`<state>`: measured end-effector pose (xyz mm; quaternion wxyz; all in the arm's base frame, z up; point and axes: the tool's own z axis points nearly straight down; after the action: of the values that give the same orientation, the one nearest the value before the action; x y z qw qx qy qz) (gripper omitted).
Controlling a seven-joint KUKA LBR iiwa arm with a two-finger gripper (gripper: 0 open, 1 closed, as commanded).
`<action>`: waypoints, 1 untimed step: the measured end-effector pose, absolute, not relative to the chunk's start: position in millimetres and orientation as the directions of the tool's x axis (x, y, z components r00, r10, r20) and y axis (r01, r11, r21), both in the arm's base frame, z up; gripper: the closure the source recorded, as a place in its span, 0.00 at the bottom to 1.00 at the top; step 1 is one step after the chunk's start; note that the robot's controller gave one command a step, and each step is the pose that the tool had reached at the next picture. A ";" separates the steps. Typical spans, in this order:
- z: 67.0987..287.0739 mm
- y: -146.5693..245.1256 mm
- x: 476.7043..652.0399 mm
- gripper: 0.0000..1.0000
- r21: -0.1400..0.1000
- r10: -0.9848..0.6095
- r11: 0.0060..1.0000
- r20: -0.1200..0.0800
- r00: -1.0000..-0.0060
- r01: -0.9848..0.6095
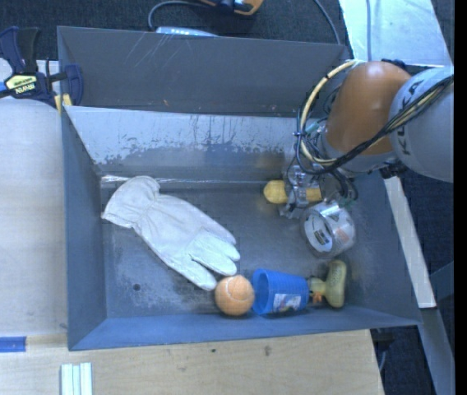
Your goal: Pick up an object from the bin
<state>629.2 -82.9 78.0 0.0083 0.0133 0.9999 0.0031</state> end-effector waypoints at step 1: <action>162.7 -88.1 628.9 0.00 0.005 0.003 1.000 -0.029 -1.000 0.003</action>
Offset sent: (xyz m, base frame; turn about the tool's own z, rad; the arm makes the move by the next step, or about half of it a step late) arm 0.0000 0.0000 0.0000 0.0000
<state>628.9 -88.1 162.7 0.0143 0.0017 0.9999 0.0022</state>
